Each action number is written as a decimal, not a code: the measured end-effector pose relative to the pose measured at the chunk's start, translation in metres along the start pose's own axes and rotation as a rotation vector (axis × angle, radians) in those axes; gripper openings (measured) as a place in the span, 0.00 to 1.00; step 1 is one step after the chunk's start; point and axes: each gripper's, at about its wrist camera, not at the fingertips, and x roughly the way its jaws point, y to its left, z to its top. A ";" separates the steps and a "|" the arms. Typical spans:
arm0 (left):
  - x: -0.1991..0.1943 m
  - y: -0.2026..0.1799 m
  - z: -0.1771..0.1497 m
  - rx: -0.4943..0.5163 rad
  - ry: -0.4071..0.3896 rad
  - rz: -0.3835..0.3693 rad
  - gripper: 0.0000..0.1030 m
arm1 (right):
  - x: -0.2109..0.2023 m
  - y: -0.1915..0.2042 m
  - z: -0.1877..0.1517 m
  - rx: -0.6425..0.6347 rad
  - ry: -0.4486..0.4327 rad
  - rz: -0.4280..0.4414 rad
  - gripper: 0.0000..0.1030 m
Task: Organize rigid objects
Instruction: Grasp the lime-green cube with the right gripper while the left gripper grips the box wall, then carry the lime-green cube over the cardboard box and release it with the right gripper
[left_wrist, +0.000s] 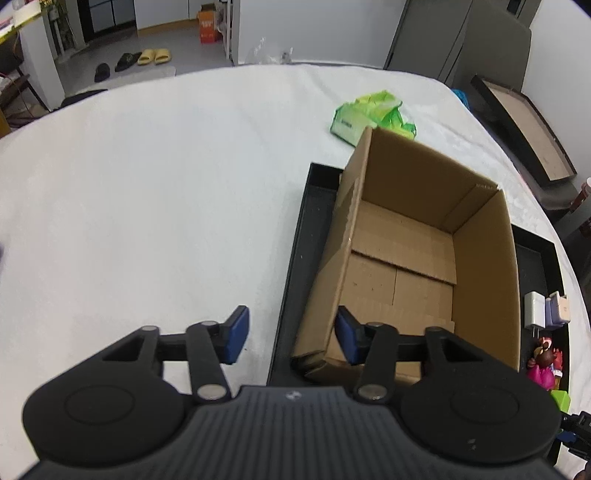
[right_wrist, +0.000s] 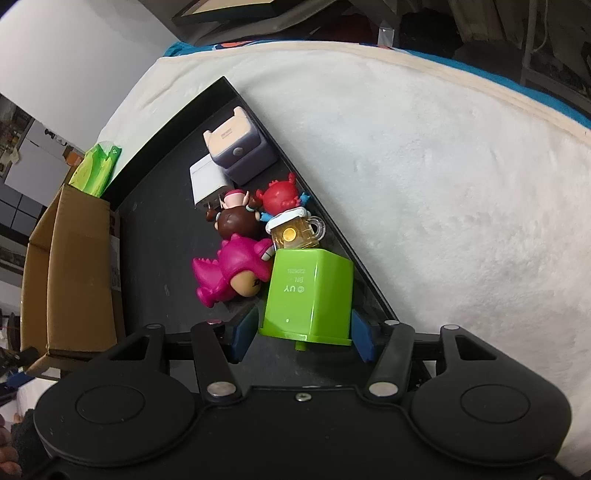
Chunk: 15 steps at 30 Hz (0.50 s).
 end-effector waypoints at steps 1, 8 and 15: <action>0.001 0.000 -0.001 -0.001 0.007 -0.006 0.41 | 0.002 -0.001 0.000 0.005 0.004 0.004 0.52; 0.005 0.001 -0.001 -0.021 0.021 -0.051 0.23 | 0.007 -0.001 0.000 0.020 0.006 0.018 0.52; 0.003 -0.005 -0.003 -0.006 0.017 -0.069 0.12 | -0.002 -0.006 -0.004 0.051 -0.006 0.062 0.51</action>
